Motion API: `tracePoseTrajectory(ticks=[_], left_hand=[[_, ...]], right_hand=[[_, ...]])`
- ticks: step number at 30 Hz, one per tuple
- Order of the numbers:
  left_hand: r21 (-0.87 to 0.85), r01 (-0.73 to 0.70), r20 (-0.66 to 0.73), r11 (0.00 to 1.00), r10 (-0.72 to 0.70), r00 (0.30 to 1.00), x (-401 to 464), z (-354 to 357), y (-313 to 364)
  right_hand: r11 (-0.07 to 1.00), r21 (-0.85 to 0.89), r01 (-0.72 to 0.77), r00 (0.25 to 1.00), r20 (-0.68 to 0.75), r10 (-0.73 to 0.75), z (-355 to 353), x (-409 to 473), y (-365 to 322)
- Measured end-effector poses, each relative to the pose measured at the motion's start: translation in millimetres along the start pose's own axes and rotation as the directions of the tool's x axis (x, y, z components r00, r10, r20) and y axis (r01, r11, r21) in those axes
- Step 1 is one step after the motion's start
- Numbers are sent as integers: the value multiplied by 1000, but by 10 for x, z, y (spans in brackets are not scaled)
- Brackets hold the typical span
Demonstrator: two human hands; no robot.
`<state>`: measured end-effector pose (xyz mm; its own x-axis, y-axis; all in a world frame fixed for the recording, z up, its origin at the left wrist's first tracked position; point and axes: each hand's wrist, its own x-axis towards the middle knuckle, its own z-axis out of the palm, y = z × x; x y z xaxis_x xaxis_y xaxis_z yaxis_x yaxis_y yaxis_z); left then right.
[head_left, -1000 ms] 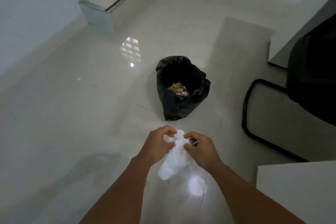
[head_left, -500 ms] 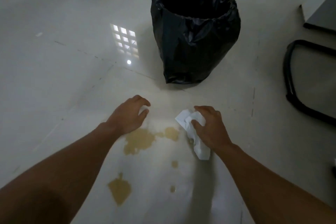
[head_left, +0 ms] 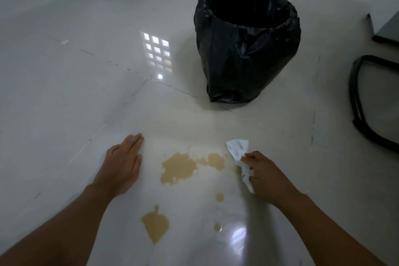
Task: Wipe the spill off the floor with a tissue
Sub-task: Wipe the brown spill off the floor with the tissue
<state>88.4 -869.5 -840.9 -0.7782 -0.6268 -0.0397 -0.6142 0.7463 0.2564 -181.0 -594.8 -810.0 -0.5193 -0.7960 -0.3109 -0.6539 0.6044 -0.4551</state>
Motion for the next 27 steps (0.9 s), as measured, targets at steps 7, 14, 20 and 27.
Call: tracePoseTrajectory(ticks=[7,14,20,27], left_hand=[[74,5,-51,997,-1,999,-171,127,-158],[44,-1,-115,999,6,993,-141,206,-136],[52,-10,-140,999,18,990,-100,204,-128],[76,-15,-160,997,27,987,-97,250,-134]], right_hand=[[1000,9,-7,986,-167,8,303,-93,-212],[993,71,-97,909,-399,118,283,277,-371],[984,56,172,955,-253,-152,562,-310,-576],[978,106,-182,847,-489,211,257,247,-365]])
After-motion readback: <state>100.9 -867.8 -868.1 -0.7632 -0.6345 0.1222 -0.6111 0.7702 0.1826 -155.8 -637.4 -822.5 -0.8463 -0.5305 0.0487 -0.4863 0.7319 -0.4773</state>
